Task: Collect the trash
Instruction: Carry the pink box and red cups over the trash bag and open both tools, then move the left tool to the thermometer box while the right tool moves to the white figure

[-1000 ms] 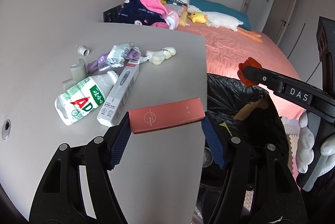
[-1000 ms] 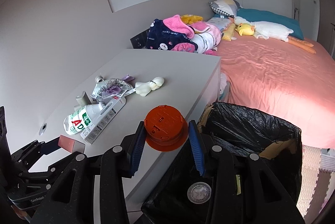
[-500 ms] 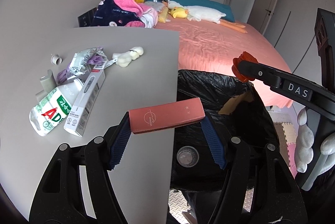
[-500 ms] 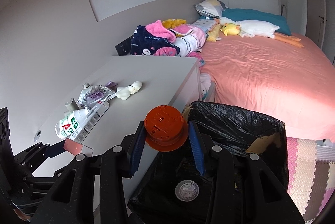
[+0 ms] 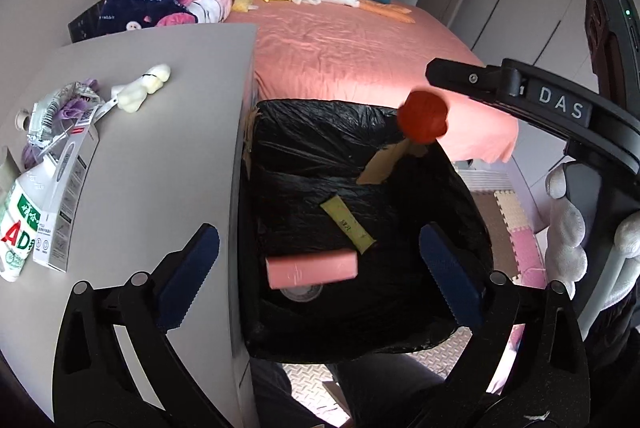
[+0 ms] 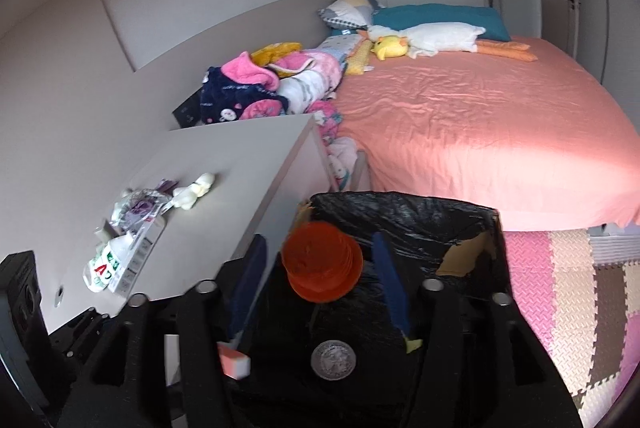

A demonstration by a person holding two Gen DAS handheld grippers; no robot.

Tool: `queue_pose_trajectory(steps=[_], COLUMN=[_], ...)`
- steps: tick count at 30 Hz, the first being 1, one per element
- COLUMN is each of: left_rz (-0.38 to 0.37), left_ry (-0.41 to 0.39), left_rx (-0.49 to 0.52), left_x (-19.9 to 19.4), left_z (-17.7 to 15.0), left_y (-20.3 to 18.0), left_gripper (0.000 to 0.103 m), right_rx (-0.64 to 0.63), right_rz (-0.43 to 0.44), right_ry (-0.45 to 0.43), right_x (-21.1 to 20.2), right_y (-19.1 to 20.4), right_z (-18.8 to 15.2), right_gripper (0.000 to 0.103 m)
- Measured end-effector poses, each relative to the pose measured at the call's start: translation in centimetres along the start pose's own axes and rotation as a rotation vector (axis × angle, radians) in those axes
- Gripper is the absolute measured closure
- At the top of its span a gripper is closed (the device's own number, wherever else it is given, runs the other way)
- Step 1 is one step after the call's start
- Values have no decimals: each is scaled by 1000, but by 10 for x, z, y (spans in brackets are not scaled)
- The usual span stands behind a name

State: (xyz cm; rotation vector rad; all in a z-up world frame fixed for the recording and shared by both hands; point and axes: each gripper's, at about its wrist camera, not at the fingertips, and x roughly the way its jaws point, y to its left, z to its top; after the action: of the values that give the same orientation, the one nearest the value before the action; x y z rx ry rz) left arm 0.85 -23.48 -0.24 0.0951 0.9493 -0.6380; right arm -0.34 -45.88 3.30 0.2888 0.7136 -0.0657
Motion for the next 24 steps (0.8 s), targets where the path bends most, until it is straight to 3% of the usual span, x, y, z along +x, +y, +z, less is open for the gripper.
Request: queue_pose_trajectory(steps=[9,24], left_rz=[83,164], left_ry=[-33,-44], left_rx=[49,-38], left_x=[-9,-22], left_z=[-4,-14], left_y=[-1,41], left_gripper=[7,7], right_rx=[5,-42], right_rz=[-7,37], right_ry=[-9,18], right_x=[0,12], right_y=[-4,28], right_z=[0,-8], right_gripper=[24,24])
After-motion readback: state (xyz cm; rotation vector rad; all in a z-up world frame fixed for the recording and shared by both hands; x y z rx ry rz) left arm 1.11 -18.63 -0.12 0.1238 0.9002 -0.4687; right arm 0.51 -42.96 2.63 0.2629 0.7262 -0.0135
